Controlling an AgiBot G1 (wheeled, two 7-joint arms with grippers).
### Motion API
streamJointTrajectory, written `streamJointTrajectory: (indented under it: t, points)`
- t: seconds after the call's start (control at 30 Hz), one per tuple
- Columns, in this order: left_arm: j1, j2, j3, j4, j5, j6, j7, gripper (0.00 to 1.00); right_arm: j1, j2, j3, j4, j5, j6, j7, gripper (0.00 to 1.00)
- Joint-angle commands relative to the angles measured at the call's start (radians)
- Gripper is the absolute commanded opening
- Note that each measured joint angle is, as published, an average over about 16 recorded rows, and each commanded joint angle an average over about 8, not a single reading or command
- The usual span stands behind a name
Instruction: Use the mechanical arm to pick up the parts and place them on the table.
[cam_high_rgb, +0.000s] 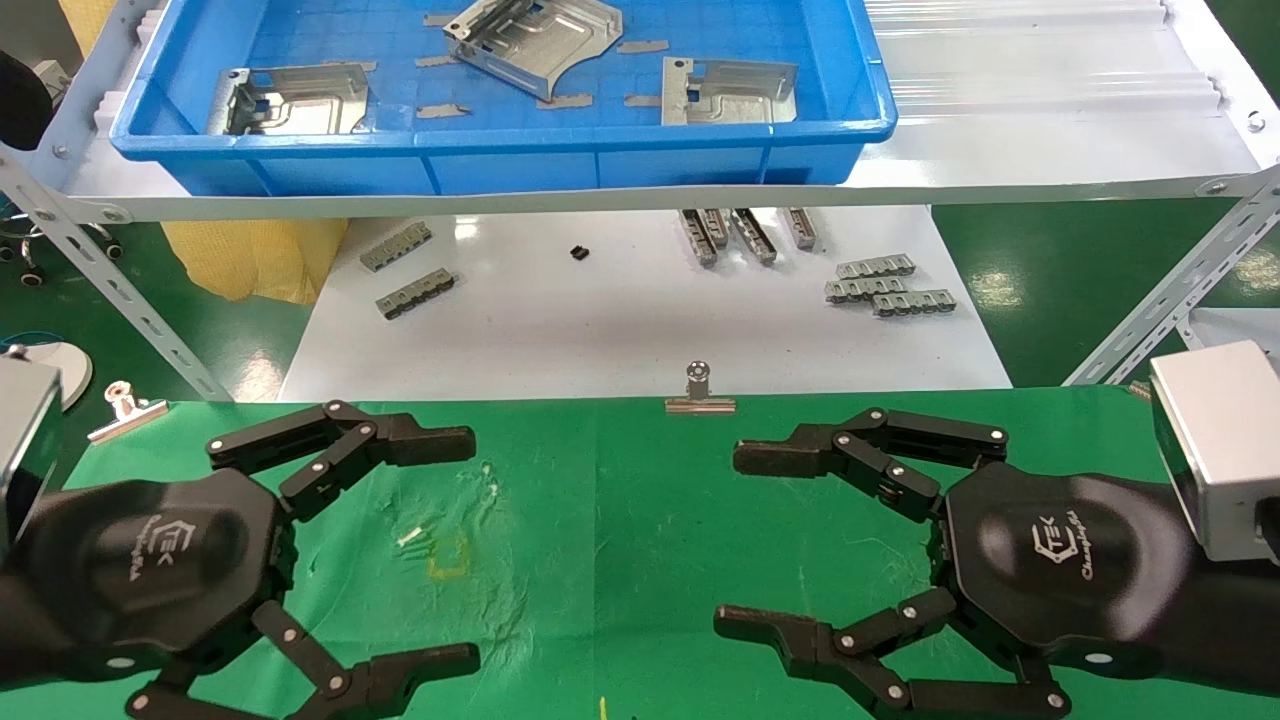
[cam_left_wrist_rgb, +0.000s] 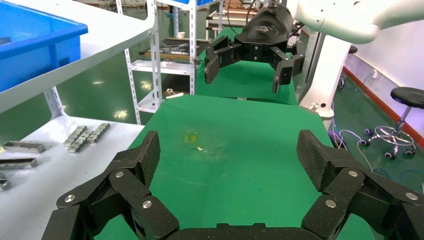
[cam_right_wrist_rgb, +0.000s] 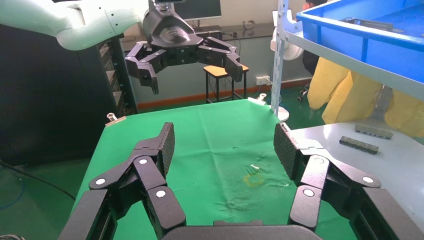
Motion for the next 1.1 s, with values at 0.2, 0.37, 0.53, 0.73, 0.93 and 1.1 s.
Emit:
streamJointTrajectory:
  t: [0.2, 0.37, 0.53, 0.73, 0.93, 1.1]
  points:
    - [0.000, 0.000, 0.000, 0.000, 0.000, 0.000, 0.000, 1.00, 0.000, 0.000, 0.000, 0.000, 0.000, 0.000, 0.000, 1.00]
    - [0.000, 0.000, 0.000, 0.000, 0.000, 0.000, 0.000, 1.00, 0.000, 0.000, 0.000, 0.000, 0.000, 0.000, 0.000, 1.00]
    - [0.000, 0.000, 0.000, 0.000, 0.000, 0.000, 0.000, 1.00, 0.000, 0.000, 0.000, 0.000, 0.000, 0.000, 0.000, 0.71]
    - [0.000, 0.000, 0.000, 0.000, 0.000, 0.000, 0.000, 1.00, 0.000, 0.000, 0.000, 0.000, 0.000, 0.000, 0.000, 0.00]
    - [0.000, 0.000, 0.000, 0.000, 0.000, 0.000, 0.000, 1.00, 0.000, 0.000, 0.000, 0.000, 0.000, 0.000, 0.000, 0.00]
    - [0.000, 0.000, 0.000, 0.000, 0.000, 0.000, 0.000, 1.00, 0.000, 0.000, 0.000, 0.000, 0.000, 0.000, 0.000, 0.00]
